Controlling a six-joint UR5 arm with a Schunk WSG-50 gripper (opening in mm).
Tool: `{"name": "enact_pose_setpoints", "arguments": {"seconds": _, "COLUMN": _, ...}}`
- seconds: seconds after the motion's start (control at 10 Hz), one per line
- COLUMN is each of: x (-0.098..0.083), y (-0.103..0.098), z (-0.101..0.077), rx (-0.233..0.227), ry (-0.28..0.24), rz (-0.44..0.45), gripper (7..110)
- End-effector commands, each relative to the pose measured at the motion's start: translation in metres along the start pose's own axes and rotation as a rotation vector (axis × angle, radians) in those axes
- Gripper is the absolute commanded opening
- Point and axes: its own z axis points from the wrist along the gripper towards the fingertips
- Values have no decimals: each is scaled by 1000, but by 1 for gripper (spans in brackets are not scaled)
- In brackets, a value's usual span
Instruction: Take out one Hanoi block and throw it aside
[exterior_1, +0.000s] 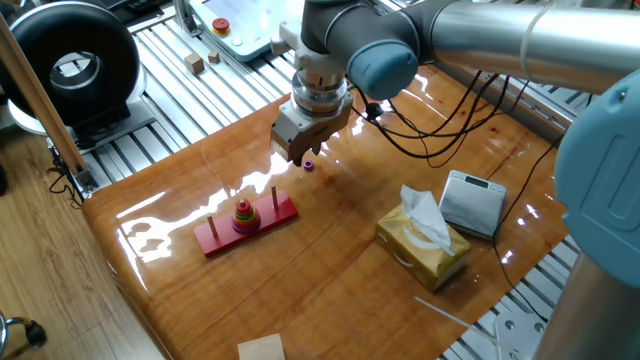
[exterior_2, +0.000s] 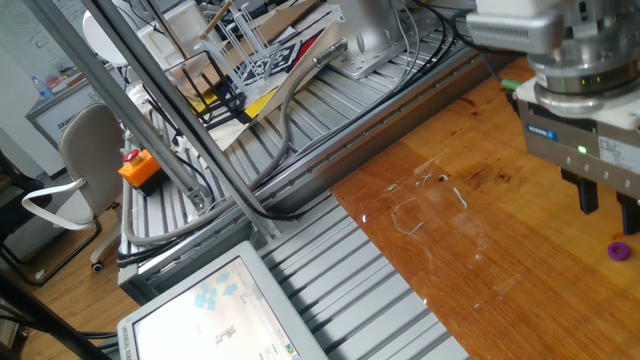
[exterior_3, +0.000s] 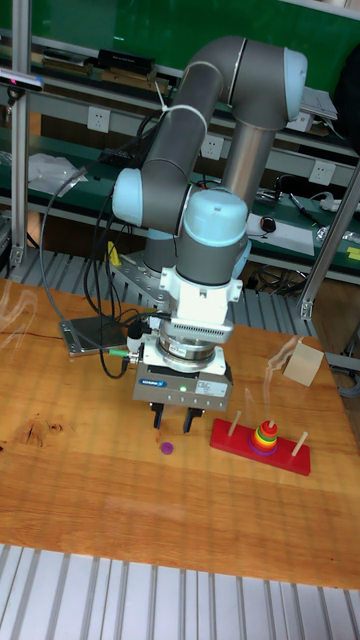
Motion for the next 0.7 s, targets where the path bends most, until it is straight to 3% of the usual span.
{"name": "enact_pose_setpoints", "arguments": {"seconds": 0.0, "x": 5, "y": -4, "z": -14, "rx": 16, "ry": 2, "rz": 36, "gripper": 44}}
{"name": "enact_pose_setpoints", "arguments": {"seconds": 0.6, "x": 6, "y": -4, "z": -15, "rx": 16, "ry": 4, "rz": 38, "gripper": 44}}
